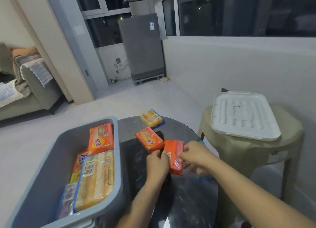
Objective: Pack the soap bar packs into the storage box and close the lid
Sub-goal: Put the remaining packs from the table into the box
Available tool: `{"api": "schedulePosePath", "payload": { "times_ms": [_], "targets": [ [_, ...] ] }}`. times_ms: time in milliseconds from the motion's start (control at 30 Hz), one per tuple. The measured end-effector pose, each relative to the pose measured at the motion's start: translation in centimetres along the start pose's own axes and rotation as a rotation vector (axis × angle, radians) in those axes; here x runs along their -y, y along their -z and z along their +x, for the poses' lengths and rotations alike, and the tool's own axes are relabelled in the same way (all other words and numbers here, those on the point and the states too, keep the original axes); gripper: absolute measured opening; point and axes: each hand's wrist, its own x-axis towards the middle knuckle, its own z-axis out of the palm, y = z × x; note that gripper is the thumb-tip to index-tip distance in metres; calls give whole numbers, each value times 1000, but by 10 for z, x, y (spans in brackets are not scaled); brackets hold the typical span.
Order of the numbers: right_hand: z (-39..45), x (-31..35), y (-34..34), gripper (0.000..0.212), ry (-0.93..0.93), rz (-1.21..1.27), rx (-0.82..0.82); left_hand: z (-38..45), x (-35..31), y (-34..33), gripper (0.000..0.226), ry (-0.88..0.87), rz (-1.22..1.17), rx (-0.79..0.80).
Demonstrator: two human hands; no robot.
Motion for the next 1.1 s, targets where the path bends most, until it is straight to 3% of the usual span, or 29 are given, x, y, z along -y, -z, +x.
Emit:
{"api": "schedulePosePath", "payload": {
  "times_ms": [100, 200, 333, 433, 533, 667, 833, 967, 1100],
  "targets": [
    [4, 5, -7, 14, -21, -38, 16, 4, 5, -1, 35, 19, -65, 51],
    [6, 5, -12, 19, -10, -62, -19, 5, 5, -1, 11, 46, -168, 39],
    [6, 4, -18, 16, 33, 49, -149, 7, 5, 1, 16, 57, -457, 37],
    [10, 7, -19, 45, 69, 237, -220, 11, 0, 1, 21, 78, -651, 37],
    [16, 11, -18, 62, 45, 426, -179, 15, -4, -4, 24, 96, -757, 35],
    [27, 11, -16, 67, 17, 583, -150, 26, -7, -8, 11, 4, -559, -27],
    [38, 9, -3, 59, 61, 582, -247, 65, -3, -4, 32, 152, -213, -476],
    [39, 4, 9, 61, 73, 500, -248, 82, 5, -9, 66, 317, 91, -421],
    [40, 1, 18, 63, 91, 476, -244, 93, 2, -16, 74, 333, 199, -379]
  ]
}}
